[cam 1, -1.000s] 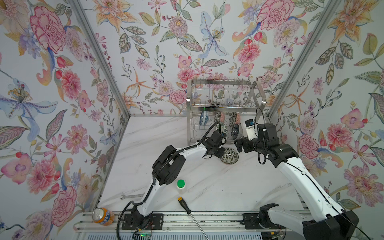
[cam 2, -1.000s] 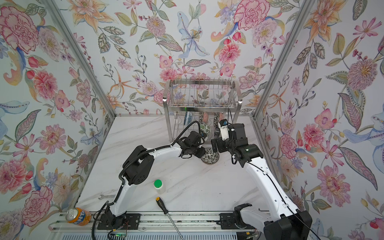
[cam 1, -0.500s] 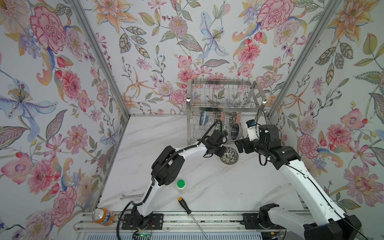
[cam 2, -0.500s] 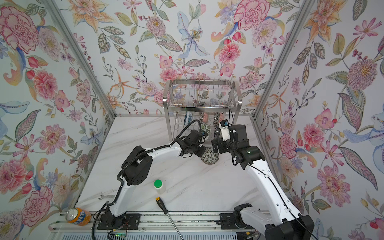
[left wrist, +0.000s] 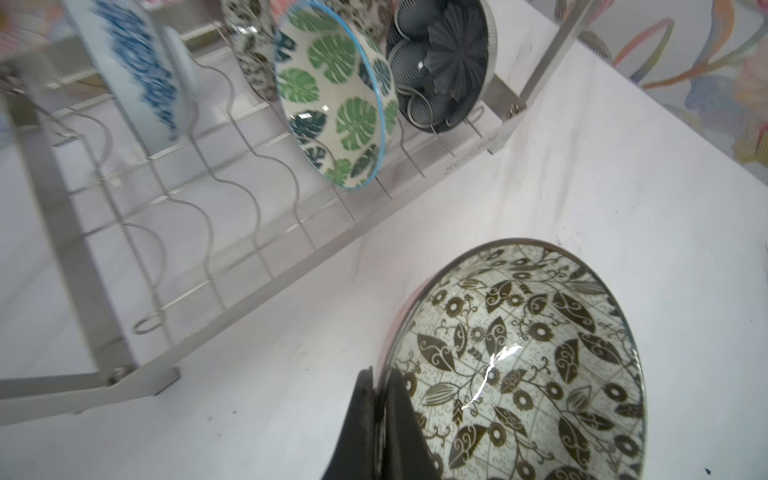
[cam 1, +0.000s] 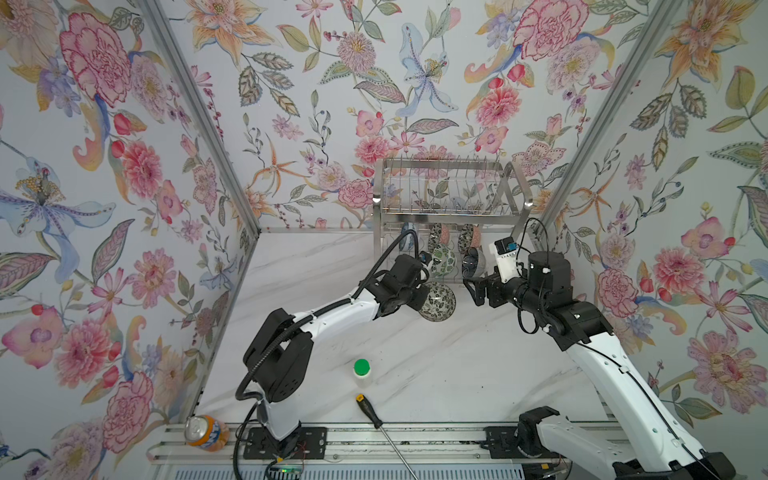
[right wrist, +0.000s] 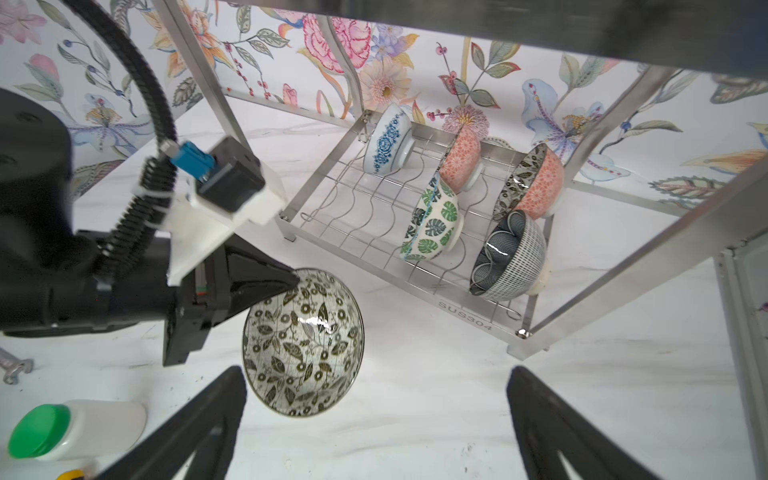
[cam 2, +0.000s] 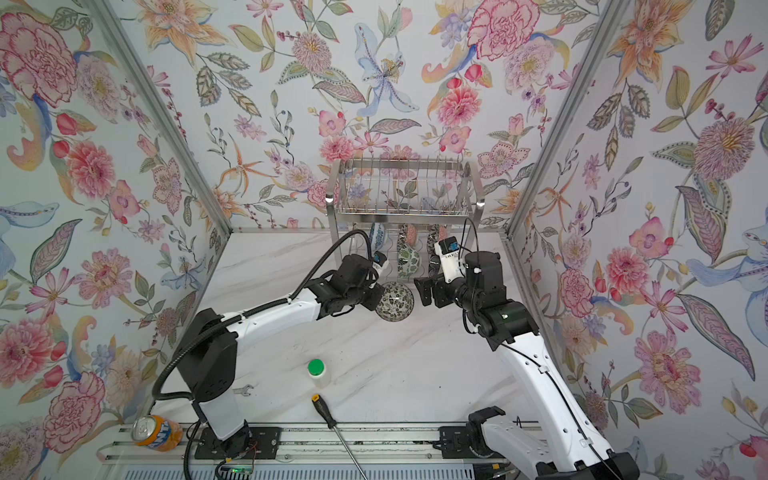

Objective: Load the bowls into the dish rack
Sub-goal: 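Hold the bowl up with left gripper while right gripper grasps its rim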

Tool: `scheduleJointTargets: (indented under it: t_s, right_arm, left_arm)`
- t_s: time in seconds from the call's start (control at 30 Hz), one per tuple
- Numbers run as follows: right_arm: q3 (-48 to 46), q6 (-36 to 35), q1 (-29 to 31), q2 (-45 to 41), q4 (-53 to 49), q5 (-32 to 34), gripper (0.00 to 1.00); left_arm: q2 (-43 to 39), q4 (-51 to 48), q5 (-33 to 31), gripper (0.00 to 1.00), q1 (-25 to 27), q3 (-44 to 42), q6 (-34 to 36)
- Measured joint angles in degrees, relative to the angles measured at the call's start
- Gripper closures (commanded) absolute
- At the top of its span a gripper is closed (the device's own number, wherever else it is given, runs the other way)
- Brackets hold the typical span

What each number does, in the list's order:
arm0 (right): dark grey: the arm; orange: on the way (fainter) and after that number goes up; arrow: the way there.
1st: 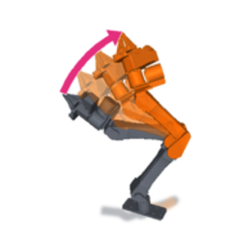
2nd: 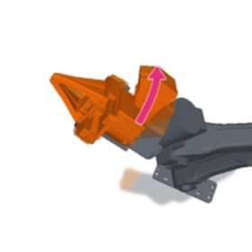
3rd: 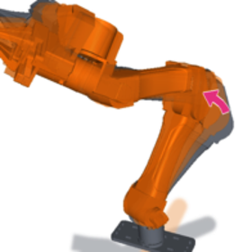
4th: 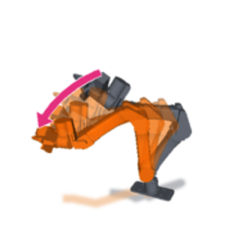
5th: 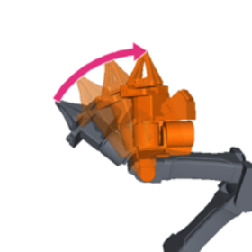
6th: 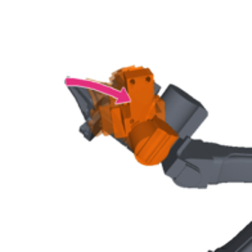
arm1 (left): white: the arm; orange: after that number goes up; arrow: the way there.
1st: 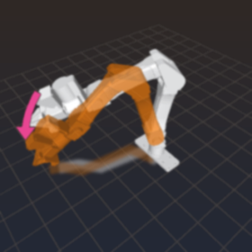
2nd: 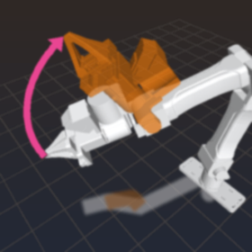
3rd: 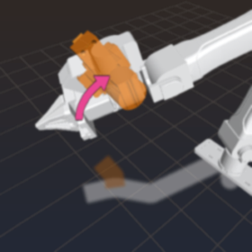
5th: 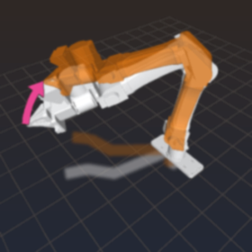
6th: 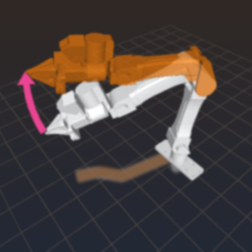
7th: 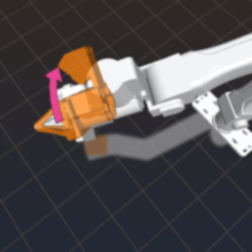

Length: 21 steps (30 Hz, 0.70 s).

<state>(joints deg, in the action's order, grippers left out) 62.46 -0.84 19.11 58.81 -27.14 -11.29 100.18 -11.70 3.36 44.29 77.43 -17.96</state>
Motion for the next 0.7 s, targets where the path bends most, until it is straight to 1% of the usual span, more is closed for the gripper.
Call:
scheduleJointTargets:
  t_s: [0.17,0.27,0.33,0.57,0.7]
  right_arm:
    - [-1.9,2.9,4.9,1.2,4.4,-2.0,0.01]
    - [-2.1,4.7,8.6,4.0,7.1,-1.6,0.00]
    - [-2.2,6.2,10.3,6.1,8.8,-0.8,0.02]
    - [-2.2,12.9,11.0,11.7,15.6,4.4,0.13]
    - [-1.6,15.4,11.0,15.6,18.8,4.9,0.20]
  left_arm:
    - [-6.9,3.5,-4.5,1.00,-2.2,-2.6,0.0]
    - [-9.1,5.9,-6.0,1.00,-2.3,-4.2,0.0]
    - [-10.5,6.9,-6.5,1.00,-2.3,-5.6,0.0]
    - [-14.6,10.8,-6.9,1.00,-2.3,-9.0,-0.1]
    - [-16.3,13.4,-6.8,1.00,-2.3,-10.9,-0.3]
